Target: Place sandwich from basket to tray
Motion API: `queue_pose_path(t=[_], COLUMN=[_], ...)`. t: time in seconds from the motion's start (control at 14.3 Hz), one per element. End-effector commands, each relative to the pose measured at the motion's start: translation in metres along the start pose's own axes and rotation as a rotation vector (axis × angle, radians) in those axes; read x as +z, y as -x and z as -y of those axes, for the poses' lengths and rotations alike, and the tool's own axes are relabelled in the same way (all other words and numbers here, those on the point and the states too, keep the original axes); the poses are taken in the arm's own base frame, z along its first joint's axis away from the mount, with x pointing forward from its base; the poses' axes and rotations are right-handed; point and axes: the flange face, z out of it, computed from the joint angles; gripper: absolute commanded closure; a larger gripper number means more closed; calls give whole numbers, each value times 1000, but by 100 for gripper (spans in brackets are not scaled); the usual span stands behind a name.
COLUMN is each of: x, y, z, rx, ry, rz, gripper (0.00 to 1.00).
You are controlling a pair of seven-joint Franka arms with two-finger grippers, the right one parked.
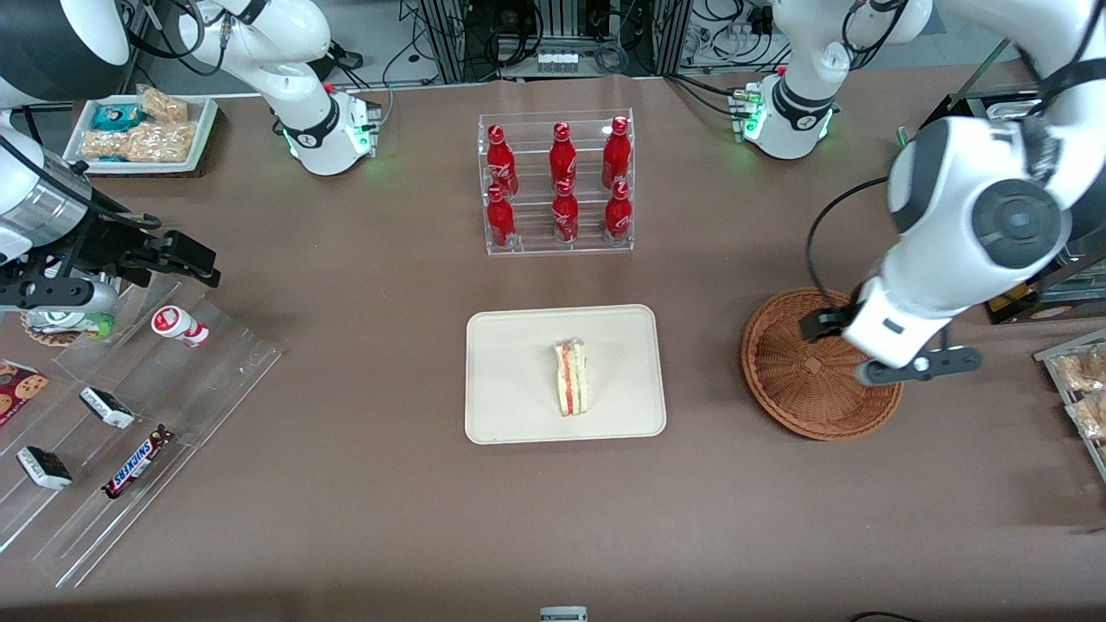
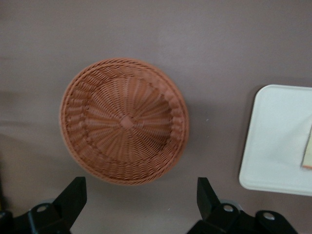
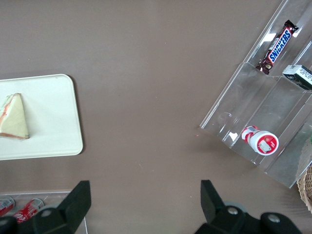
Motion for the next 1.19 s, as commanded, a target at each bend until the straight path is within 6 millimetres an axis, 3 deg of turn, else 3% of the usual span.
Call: queue_pose_path(t=[0.0,0.21,0.49,0.63,1.12], x=[-17,-41,-92,-105,-92], y=[14,25,58,68,63], z=[37,69,91,99,91], rx=[54,83,150,170,188], ry=[4,8,16,18,30], rz=[11,12,-44,-47,-33], gripper=[0,0,0,0,0])
